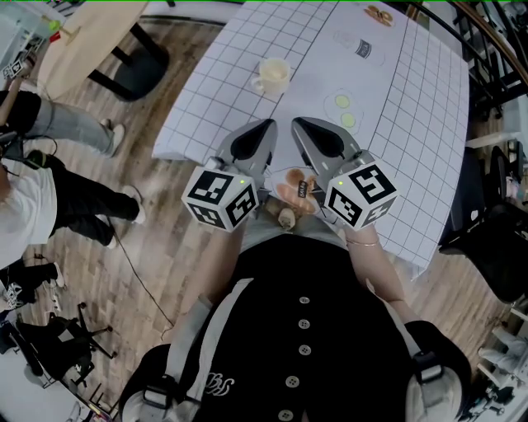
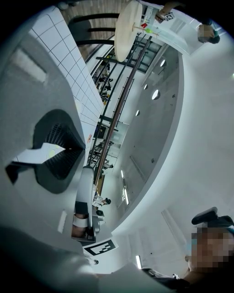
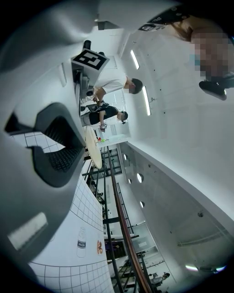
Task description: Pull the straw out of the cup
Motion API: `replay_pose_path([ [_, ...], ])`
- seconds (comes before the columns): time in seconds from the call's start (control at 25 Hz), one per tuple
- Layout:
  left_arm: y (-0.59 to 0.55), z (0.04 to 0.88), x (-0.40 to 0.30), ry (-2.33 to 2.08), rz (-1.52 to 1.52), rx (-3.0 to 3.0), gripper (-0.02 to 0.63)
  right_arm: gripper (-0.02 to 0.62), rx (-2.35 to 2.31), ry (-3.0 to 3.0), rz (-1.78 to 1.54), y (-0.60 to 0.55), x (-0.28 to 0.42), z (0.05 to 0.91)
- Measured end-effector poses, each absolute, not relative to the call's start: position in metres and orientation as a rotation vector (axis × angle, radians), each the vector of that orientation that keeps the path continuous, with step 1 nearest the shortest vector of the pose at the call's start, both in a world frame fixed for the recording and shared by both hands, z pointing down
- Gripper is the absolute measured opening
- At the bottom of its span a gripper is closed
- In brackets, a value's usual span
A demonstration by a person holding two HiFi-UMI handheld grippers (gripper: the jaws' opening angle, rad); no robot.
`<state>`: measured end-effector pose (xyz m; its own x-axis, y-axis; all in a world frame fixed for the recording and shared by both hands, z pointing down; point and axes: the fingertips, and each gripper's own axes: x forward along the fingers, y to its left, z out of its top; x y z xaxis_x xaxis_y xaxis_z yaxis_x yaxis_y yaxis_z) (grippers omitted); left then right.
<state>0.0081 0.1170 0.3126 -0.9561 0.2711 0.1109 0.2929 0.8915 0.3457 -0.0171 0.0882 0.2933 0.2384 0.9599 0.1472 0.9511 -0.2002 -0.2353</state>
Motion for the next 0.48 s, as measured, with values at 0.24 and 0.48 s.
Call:
replay_pose_path([
  [0.24, 0.1151, 0.315, 0.0072, -2.984, -0.564, -0.437, -0.002, 0.0, -2.236, -1.782, 0.043, 0.0881, -0.0169, 0.2938],
  [0.48, 0.1148, 0.3168, 0.0057, -2.975, -0.555, -0.435, -0.002, 0.0, -2.233, -1.778, 0.035, 0.0885, -0.0171, 0.2962],
])
